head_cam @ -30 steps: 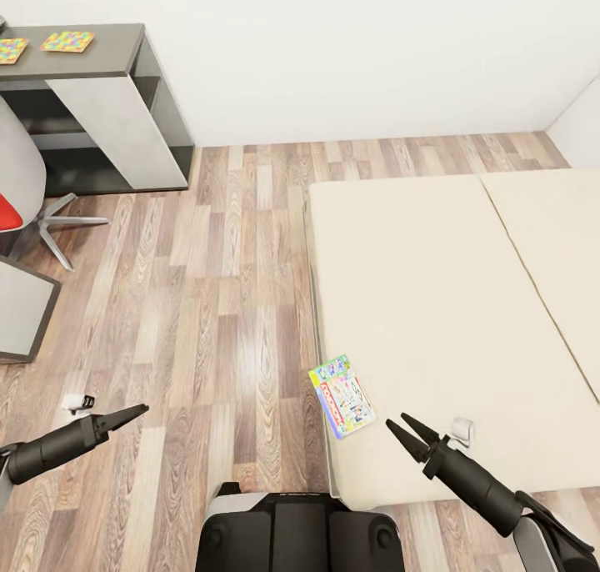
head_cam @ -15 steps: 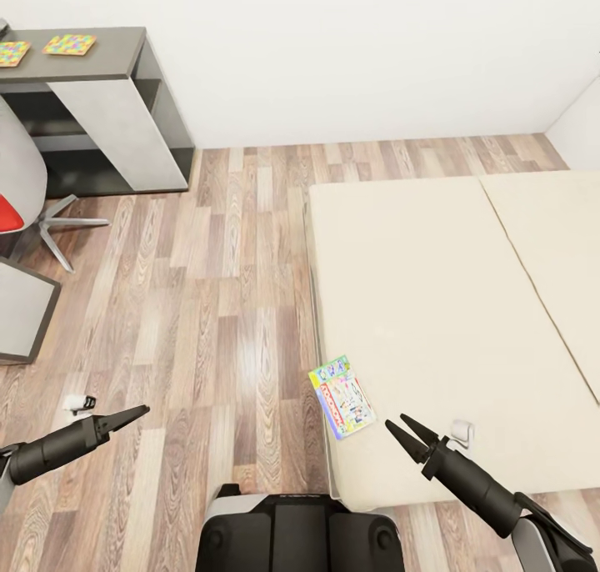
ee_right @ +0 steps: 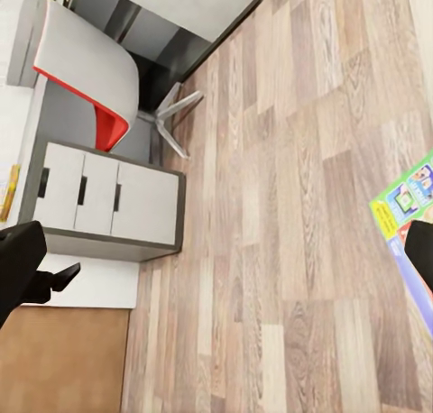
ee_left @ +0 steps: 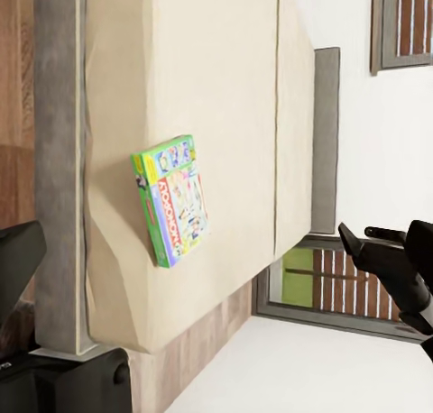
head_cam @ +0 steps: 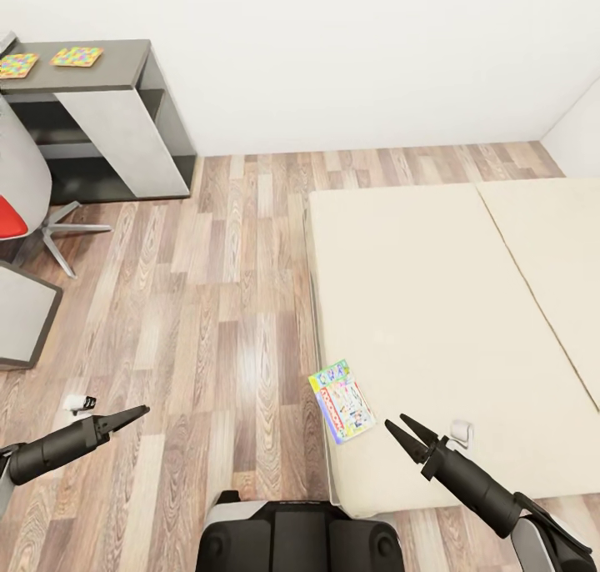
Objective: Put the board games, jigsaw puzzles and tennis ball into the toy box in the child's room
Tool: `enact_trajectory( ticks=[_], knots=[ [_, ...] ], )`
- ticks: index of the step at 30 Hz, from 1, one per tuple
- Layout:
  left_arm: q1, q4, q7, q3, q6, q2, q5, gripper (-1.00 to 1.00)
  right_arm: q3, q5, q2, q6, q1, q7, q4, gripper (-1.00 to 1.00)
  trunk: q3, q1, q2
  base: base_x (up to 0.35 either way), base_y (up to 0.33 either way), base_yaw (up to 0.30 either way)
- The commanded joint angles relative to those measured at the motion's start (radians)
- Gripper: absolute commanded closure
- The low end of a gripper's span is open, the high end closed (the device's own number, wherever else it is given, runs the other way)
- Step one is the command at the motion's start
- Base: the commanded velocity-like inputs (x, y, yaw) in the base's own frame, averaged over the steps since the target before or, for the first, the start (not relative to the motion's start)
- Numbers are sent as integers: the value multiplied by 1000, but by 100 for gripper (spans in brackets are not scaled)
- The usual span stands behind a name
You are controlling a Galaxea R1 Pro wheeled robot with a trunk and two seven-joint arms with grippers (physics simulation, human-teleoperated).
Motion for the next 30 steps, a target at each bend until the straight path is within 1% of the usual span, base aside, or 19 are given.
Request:
enact_trajectory(
  ticks=[1,30],
  knots=[
    [0,0,-4,0,11,0,-1,-100,-1,-7,-1,8,0,1,0,-100,1,1,-1,0,0,0],
    [1,0,-4,-1,10,0,-1,-100,1,-6,4,7,0,3,1,-100,48,1,-1,0,0,0]
  ],
)
